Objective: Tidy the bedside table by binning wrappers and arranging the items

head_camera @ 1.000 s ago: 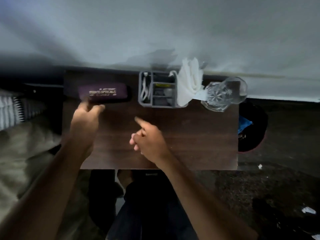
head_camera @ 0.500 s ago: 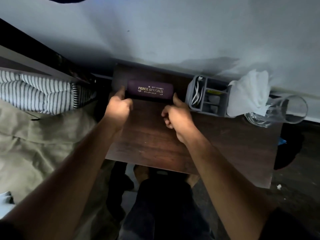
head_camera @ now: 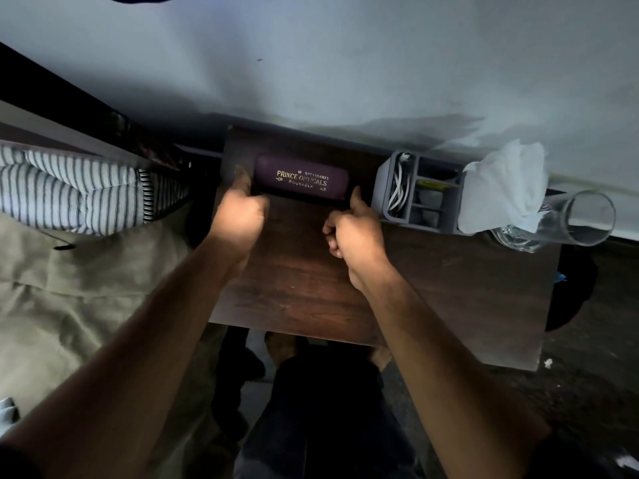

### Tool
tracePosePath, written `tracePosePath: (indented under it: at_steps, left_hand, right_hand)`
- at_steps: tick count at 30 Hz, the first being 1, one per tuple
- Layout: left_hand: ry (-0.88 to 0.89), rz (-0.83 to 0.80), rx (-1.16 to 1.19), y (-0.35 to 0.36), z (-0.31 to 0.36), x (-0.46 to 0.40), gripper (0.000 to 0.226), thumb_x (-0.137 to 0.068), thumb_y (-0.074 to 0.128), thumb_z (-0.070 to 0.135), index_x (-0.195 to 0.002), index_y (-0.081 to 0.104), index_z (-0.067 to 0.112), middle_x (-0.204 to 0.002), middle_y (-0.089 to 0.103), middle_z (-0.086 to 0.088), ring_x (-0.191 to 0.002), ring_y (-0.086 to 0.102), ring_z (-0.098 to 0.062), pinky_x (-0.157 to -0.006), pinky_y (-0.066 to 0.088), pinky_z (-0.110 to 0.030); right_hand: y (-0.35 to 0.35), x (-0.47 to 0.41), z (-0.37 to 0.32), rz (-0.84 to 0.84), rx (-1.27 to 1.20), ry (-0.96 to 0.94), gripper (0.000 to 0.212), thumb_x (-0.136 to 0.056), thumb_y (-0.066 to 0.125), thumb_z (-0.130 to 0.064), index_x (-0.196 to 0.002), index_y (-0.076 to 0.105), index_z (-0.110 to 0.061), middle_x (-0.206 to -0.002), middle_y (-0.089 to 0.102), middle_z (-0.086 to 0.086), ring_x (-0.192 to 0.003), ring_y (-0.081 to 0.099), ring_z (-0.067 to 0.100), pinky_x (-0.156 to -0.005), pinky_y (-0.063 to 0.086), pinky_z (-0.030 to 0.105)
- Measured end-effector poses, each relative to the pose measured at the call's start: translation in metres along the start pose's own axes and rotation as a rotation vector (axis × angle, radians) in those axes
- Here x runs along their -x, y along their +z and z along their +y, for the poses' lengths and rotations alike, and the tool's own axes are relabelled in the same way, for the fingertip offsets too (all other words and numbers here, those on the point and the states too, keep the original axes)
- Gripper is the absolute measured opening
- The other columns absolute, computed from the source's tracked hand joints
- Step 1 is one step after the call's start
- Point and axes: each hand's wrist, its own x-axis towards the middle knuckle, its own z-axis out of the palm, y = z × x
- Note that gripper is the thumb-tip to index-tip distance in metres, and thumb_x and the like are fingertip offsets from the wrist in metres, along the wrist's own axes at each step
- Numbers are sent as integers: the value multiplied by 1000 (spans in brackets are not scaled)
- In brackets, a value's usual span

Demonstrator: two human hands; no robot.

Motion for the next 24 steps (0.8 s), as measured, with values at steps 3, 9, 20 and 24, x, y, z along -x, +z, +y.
tracePosePath:
  at_steps: [3, 9, 20, 24]
  left_hand:
    - [-26, 52, -36, 0, -3, 2, 81, -87, 41, -15, -159, 20, 16, -83, 39, 20, -53, 46, 12, -58, 35, -10]
    - [59, 52, -96, 13, 4, 49, 79, -85, 42, -11, -155, 33, 24, -79, 50, -3, -34, 33, 0, -35, 25, -10]
    - [55, -337, -151, 116, 22, 92, 87, -82, 42, -15, -158, 23, 22, -144, 49, 12, -104, 57, 12, -66, 42, -2]
    - [43, -270, -121, 125, 26, 93, 89, -77, 42, -17, -157, 26, 17, -160, 36, 3, -136, 37, -2, -82, 40, -7]
  right_hand:
    - [-2, 8, -1, -17, -44, 93, 71, -96, 47, -1, -159, 21, -21, -67, 51, 3, -44, 36, 9, -36, 25, 19]
    - [-36, 40, 16, 23, 72, 62, 34, -91, 54, -8, -122, 67, -16, -60, 61, -2, -41, 44, 7, -38, 33, 19]
    - [-163, 34, 25, 408, -79, -194, 67, -82, 56, -2, -148, 48, -15, -124, 63, -10, -97, 63, -2, -72, 54, 12]
    - [-169, 32, 23, 173, -26, -206, 86, -77, 50, 14, -151, 43, -29, -132, 58, -20, -121, 56, 0, -77, 49, 7]
